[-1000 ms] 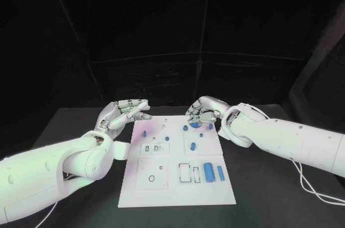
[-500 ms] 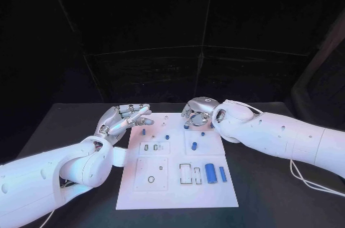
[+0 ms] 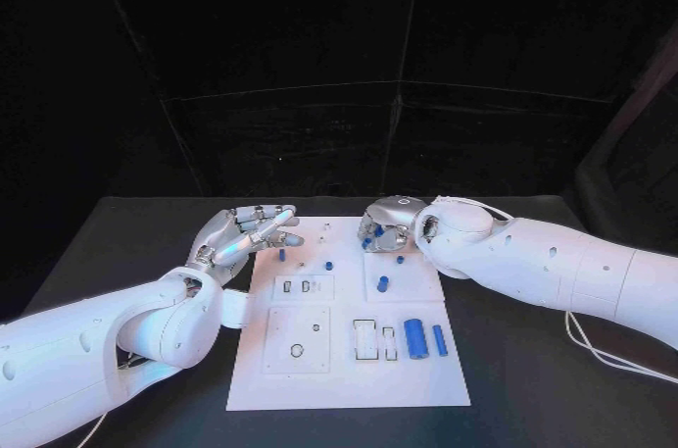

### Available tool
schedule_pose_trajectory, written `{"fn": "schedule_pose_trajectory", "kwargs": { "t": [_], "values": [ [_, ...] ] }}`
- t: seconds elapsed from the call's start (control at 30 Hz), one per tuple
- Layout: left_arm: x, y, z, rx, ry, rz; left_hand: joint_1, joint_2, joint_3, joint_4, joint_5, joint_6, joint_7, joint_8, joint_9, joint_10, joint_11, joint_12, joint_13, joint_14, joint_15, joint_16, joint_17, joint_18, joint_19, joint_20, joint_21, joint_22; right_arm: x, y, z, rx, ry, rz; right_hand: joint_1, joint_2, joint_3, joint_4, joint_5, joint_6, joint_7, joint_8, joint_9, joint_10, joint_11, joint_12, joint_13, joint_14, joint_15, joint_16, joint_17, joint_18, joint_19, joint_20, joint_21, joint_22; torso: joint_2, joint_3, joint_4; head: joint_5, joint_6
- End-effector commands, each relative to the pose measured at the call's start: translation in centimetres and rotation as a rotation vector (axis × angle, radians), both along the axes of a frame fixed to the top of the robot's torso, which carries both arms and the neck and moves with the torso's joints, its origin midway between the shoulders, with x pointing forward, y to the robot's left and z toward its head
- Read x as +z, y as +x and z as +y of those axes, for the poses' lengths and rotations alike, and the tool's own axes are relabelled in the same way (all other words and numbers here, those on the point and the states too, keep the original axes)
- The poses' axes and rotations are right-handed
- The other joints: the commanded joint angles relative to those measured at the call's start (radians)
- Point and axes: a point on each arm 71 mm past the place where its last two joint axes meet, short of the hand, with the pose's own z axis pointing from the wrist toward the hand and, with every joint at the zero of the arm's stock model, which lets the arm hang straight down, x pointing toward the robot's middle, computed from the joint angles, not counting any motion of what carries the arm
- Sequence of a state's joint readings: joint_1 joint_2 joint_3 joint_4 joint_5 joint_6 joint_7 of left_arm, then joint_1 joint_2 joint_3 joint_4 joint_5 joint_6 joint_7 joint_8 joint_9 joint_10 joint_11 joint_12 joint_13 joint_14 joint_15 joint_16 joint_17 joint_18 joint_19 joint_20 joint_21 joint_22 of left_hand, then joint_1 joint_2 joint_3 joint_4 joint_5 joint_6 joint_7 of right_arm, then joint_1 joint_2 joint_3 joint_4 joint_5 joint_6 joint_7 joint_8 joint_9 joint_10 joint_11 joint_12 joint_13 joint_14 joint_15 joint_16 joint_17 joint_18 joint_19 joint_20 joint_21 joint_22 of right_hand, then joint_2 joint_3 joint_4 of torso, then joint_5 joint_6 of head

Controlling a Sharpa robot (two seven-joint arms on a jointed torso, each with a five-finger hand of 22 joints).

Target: Assemble the parts on the task board

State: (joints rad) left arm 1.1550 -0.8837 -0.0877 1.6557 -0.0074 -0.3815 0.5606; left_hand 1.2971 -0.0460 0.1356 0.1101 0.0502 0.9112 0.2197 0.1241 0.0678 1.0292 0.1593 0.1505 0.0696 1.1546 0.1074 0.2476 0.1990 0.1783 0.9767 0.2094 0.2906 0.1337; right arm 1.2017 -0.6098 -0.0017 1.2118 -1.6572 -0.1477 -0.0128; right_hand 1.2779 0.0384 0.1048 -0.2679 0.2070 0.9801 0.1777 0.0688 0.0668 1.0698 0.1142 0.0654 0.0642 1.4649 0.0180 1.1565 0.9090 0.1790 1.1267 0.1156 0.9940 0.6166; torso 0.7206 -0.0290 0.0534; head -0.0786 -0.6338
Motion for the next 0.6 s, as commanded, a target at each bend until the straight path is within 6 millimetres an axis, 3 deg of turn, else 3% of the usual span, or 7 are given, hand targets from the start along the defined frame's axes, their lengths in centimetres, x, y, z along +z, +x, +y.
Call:
{"fn": "schedule_pose_trajectory", "kwargs": {
  "t": [0.03,0.23,0.37,0.5,0.6],
  "values": [
    [0.13,0.03,-0.09,-0.017,-0.004,-0.007,-0.003,0.010,-0.002,-0.006,-0.001,0.002,0.008,-0.004,-0.001,0.000,0.007,-0.005,-0.001,-0.005,0.001,-0.004,0.001,0.003,0.002,0.007,-0.007,-0.001,-0.15,0.03,0.02,0.005,-0.038,0.022,0.010,0.014,0.009,0.003,-0.009,0.011,0.000,-0.001,0.001,0.008,0.001,0.006,0.000,0.035,0.009,0.023,0.023,-0.017,0.013,0.000,0.023,0.027,0.004,-0.0005,0.0005,0.000,0.001],
    [0.07,0.12,-0.02,-0.016,-0.002,-0.004,-0.003,0.011,-0.002,-0.006,-0.001,0.002,0.008,-0.004,-0.001,0.000,0.007,-0.006,-0.001,-0.005,0.001,-0.004,0.002,0.003,0.002,0.007,-0.007,-0.001,-0.14,0.07,0.13,0.007,-0.035,0.019,0.017,0.038,0.045,0.002,-0.039,0.022,0.000,-0.001,0.001,0.017,0.001,0.005,-0.001,0.031,0.009,0.053,0.050,-0.021,0.017,0.000,0.058,0.062,0.009,-0.0010,0.0013,0.000,0.001],
    [0.03,0.17,0.02,-0.017,-0.001,-0.001,-0.006,0.016,-0.003,-0.006,-0.001,0.002,0.009,-0.005,-0.001,0.000,0.008,-0.007,-0.002,-0.005,0.001,-0.006,0.003,0.003,0.002,0.008,-0.008,-0.002,-0.10,0.09,0.15,0.005,-0.033,0.015,0.025,0.065,0.100,-0.002,-0.111,0.033,0.001,-0.001,0.001,0.031,0.000,0.004,-0.001,0.029,0.007,0.078,0.073,-0.024,0.020,0.000,0.086,0.093,0.010,-0.0010,0.0014,-0.001,0.000],
    [0.03,0.15,0.09,-0.017,0.000,0.001,-0.007,0.019,-0.003,-0.006,-0.001,0.002,0.009,-0.005,-0.001,0.000,0.008,-0.008,-0.002,-0.005,0.001,-0.006,0.004,0.003,0.002,0.008,-0.008,-0.002,0.01,0.12,0.07,-0.007,-0.027,0.002,0.032,0.073,0.144,-0.010,-0.140,0.043,0.001,0.000,0.001,0.044,-0.002,0.004,-0.001,0.027,0.005,0.092,0.085,-0.025,0.021,-0.001,0.104,0.111,0.015,-0.0016,-0.0002,0.001,0.004],
    [0.01,0.17,0.11,-0.017,0.000,0.003,-0.007,0.021,-0.002,-0.006,-0.001,0.002,0.009,-0.006,-0.001,-0.001,0.008,-0.008,-0.002,-0.005,0.002,-0.007,0.005,0.003,0.002,0.008,-0.008,-0.003,0.17,0.17,0.04,-0.021,-0.024,-0.021,0.042,0.076,0.185,-0.017,-0.148,0.053,-0.001,0.001,0.002,0.056,-0.005,0.005,-0.001,0.026,0.002,0.103,0.095,-0.027,0.023,-0.003,0.120,0.127,0.015,-0.0012,-0.0007,-0.001,0.000]
  ]
}}
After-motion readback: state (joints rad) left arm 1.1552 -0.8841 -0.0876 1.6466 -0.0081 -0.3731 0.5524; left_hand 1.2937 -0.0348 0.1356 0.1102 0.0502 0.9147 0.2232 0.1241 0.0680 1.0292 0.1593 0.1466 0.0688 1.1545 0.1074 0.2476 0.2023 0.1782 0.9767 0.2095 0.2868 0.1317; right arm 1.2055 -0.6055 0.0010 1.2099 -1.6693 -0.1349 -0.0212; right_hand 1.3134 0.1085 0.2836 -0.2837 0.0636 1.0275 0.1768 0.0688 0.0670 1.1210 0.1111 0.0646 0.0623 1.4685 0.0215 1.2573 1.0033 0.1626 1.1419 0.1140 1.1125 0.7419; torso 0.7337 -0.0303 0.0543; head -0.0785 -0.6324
